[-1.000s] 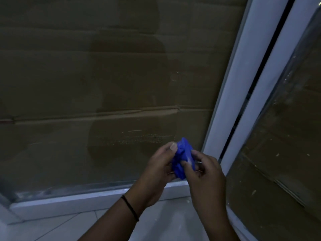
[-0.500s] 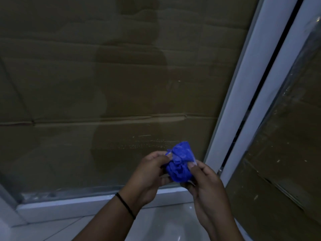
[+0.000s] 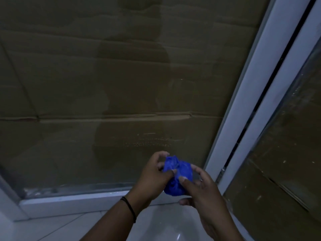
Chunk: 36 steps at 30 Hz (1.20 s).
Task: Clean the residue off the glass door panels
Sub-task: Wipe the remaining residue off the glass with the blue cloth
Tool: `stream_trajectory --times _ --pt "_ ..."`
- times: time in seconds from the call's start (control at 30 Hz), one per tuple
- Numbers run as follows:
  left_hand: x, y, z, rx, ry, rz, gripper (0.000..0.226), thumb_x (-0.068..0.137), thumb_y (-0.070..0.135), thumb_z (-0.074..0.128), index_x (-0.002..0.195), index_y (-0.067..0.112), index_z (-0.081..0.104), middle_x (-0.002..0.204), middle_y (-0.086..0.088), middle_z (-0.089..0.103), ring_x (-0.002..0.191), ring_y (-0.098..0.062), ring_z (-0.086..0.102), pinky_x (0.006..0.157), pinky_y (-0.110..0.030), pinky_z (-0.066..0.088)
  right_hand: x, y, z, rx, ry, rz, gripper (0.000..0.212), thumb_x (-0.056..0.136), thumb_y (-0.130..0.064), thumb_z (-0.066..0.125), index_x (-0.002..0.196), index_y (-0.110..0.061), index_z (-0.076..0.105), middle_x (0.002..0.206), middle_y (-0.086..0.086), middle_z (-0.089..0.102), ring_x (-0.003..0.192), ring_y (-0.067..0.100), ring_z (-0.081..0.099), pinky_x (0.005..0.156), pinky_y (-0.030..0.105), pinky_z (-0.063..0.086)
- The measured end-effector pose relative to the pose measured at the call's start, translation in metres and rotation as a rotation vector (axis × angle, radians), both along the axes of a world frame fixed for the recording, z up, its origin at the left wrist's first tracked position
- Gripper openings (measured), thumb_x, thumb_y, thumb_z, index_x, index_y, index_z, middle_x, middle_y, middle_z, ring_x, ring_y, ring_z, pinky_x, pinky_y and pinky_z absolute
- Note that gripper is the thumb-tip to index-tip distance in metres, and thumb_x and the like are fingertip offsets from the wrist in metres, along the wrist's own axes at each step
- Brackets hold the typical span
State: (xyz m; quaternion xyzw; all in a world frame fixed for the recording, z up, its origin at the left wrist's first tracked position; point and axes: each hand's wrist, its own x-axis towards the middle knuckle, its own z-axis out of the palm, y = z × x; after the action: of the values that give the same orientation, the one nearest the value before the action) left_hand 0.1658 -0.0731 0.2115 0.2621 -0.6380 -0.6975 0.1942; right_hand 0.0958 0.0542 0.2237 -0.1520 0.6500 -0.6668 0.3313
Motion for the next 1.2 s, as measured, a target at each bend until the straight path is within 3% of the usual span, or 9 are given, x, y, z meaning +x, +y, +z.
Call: stream_trajectory --times 0.17,0.27,0.4,0.53,0.63,0.77,0.87,1.07,1.2 --pt "0.001 -0.012 -0.005 0.29 0.078 0.042 0.042 0.085 0.009 0.068 0.119 0.025 0.049 0.103 -0.011 0.072 0.084 -0.024 0.072 0.063 -0.033 0.053 -0.01 -0.011 -0.013 -0.133 -0.159 -0.08 0.037 0.084 -0.012 0.067 0.117 -0.021 0.053 0.103 0.01 0.07 0.08 0.027 0.071 0.052 0.033 0.053" --pt "0.004 -0.016 -0.007 0.26 0.075 0.114 0.042 0.084 0.014 0.069 0.119 0.026 0.05 0.104 -0.007 0.072 0.087 -0.019 0.07 0.069 -0.033 0.05 -0.023 -0.021 -0.022 -0.227 -0.156 -0.299 0.03 0.086 -0.008 0.063 0.106 -0.028 0.053 0.11 0.01 0.066 0.082 0.03 0.07 0.049 0.032 0.053" --pt "0.017 -0.032 -0.007 0.074 0.06 0.271 0.028 0.09 0.008 0.061 0.112 0.023 0.055 0.095 -0.001 0.072 0.091 -0.019 0.067 0.082 -0.036 0.051 -0.05 -0.036 -0.025 -0.302 0.123 -0.555 0.036 0.089 -0.006 0.059 0.109 -0.033 0.046 0.116 0.01 0.063 0.089 0.027 0.068 0.051 0.023 0.053" --pt "0.033 -0.056 -0.016 -0.082 0.096 0.358 0.021 0.09 0.006 0.06 0.104 0.02 0.061 0.087 -0.002 0.07 0.086 -0.019 0.064 0.079 -0.034 0.049 -0.08 -0.059 -0.037 -0.218 0.404 -0.523 0.039 0.089 -0.005 0.058 0.111 -0.036 0.046 0.117 0.004 0.061 0.1 0.011 0.064 0.079 0.019 0.052" --pt "0.045 -0.075 -0.029 -0.148 0.089 0.385 0.017 0.089 0.008 0.062 0.097 0.023 0.064 0.083 -0.005 0.067 0.082 -0.022 0.062 0.074 -0.034 0.049 -0.09 -0.077 -0.05 0.019 0.64 -0.562 0.038 0.088 -0.005 0.058 0.12 -0.024 0.05 0.11 -0.002 0.056 0.083 -0.008 0.055 0.069 0.002 0.039" --pt "0.065 -0.097 -0.042 -0.23 0.069 0.444 0.02 0.088 0.013 0.065 0.09 0.033 0.067 0.082 0.0 0.069 0.08 -0.02 0.064 0.076 -0.035 0.05 -0.093 -0.092 -0.063 0.232 0.874 -0.622 0.038 0.087 -0.001 0.057 0.124 -0.006 0.054 0.123 0.017 0.053 0.102 0.023 0.054 0.082 0.019 0.034" --pt "0.079 -0.11 -0.049 -0.245 0.053 0.488 0.02 0.088 0.016 0.065 0.089 0.035 0.068 0.083 0.003 0.069 0.083 -0.017 0.065 0.079 -0.035 0.051 -0.089 -0.104 -0.067 0.249 0.945 -0.632 0.037 0.084 0.007 0.057 0.12 0.0 0.057 0.12 0.024 0.05 0.104 0.032 0.052 0.085 0.021 0.032" --pt "0.102 -0.124 -0.059 -0.233 0.031 0.537 0.018 0.087 0.014 0.066 0.087 0.032 0.069 0.082 0.003 0.07 0.087 -0.02 0.066 0.087 -0.045 0.053 -0.063 -0.127 -0.07 0.163 0.954 -0.642 0.033 0.082 0.01 0.057 0.114 0.004 0.06 0.112 0.023 0.052 0.092 0.017 0.047 0.075 0.013 0.03" --pt "0.12 -0.132 -0.064 -0.232 0.027 0.553 0.022 0.087 0.017 0.066 0.087 0.039 0.069 0.082 0.005 0.07 0.085 -0.017 0.067 0.086 -0.044 0.054 -0.042 -0.143 -0.071 0.116 0.955 -0.65 0.035 0.079 0.014 0.058 0.112 0.005 0.062 0.107 0.028 0.054 0.088 0.02 0.05 0.073 0.011 0.031"
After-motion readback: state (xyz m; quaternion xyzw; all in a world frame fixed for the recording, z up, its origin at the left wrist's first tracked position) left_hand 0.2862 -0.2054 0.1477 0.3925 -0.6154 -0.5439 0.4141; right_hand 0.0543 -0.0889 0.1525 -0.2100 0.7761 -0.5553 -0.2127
